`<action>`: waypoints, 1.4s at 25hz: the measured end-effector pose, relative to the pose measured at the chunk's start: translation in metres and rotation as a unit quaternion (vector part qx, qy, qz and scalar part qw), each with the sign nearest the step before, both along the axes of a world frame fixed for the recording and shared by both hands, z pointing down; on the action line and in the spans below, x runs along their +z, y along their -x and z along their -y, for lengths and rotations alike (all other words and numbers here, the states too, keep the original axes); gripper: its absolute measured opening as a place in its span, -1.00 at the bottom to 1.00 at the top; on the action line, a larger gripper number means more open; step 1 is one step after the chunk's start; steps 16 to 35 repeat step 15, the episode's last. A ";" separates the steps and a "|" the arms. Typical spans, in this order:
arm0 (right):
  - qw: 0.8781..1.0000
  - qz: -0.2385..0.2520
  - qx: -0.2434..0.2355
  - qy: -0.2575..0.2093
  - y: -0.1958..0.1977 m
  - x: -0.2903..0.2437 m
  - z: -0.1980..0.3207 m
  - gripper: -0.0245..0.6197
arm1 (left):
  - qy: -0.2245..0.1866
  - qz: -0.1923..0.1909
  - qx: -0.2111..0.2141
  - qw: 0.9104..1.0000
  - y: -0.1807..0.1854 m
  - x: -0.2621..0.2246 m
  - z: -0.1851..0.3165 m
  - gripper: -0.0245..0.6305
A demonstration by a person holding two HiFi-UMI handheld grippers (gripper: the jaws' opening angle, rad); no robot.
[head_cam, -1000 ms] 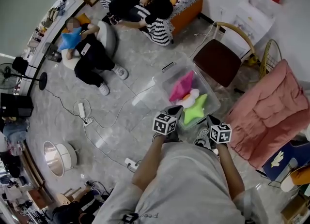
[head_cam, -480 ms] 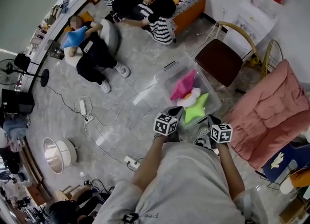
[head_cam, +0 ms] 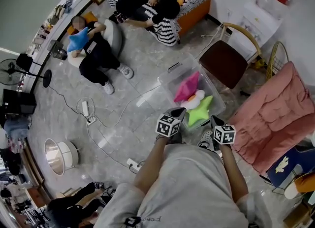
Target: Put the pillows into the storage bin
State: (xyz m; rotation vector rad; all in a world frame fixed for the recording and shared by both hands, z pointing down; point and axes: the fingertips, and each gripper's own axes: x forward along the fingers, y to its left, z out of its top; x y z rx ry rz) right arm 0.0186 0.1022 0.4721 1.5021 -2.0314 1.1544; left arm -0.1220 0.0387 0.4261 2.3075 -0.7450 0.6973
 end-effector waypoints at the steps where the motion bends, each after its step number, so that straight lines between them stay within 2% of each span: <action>1: 1.000 0.000 0.000 0.000 0.000 0.000 0.000 -0.94 | 0.000 0.001 0.000 1.000 0.000 0.000 0.000 -0.89; 8: 1.000 0.001 -0.006 -0.006 0.013 -0.003 0.003 -0.94 | -0.005 0.008 -0.003 1.000 0.013 -0.002 0.002 -0.89; 15: 1.000 -0.004 -0.011 -0.014 -0.001 -0.007 0.006 -0.94 | -0.007 0.010 0.003 1.000 -0.005 0.000 0.003 -0.89; 35: 1.000 -0.004 -0.011 -0.014 -0.001 -0.007 0.006 -0.94 | -0.007 0.010 0.003 1.000 -0.005 0.000 0.003 -0.89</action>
